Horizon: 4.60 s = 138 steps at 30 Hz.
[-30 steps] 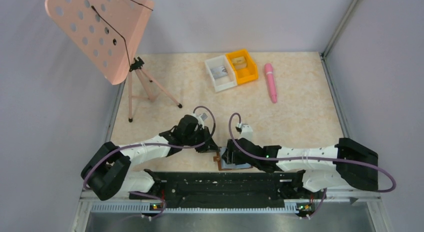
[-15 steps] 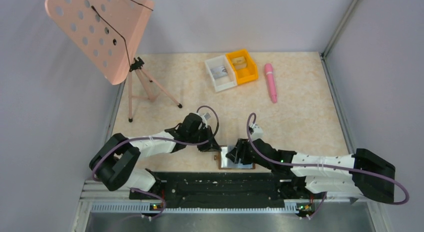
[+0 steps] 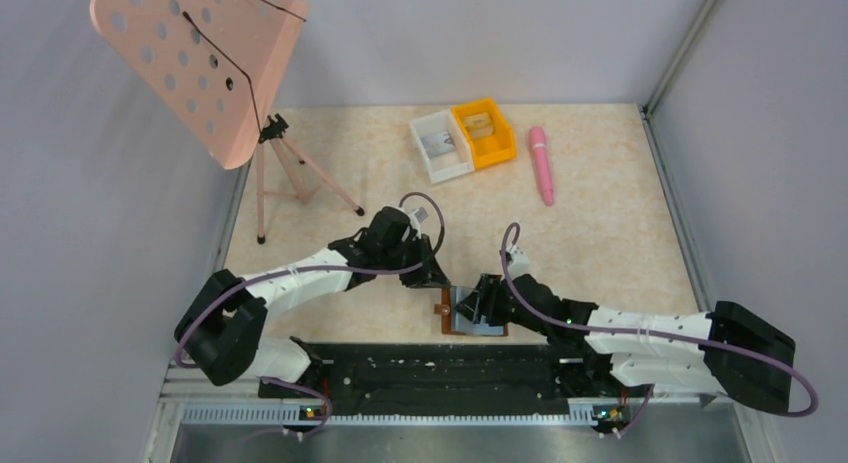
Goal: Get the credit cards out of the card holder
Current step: Remove the credit card from the card holder.
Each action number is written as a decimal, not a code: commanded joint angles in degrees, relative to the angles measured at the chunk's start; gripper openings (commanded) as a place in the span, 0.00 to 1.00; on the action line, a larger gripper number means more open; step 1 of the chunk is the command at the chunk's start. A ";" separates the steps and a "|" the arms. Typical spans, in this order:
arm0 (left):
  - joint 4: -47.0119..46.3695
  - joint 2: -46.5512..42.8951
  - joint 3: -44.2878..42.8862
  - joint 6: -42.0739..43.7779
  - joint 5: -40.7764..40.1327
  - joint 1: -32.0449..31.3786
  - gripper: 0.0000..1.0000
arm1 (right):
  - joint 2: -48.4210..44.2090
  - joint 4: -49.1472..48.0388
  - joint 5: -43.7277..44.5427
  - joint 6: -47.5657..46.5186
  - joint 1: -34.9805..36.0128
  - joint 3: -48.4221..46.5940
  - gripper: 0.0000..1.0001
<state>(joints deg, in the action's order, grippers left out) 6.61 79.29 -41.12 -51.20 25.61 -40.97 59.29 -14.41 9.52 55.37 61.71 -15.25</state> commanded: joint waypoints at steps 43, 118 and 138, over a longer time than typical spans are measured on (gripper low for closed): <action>-5.78 -1.94 5.22 -0.97 -3.02 -2.01 0.00 | 8.55 -4.72 -3.28 1.30 -2.01 -4.65 0.55; -19.52 11.97 5.36 -5.64 3.26 -6.05 0.01 | -11.97 25.65 4.51 -2.00 -2.02 -8.93 0.36; -27.17 15.94 9.17 -5.95 3.22 -6.18 0.23 | -3.07 15.14 -3.71 2.43 -6.68 1.60 0.34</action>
<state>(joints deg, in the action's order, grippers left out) -16.60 94.28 -32.97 -57.45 29.08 -46.85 55.31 3.09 6.94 55.70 55.61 -15.68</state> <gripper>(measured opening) 0.209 0.346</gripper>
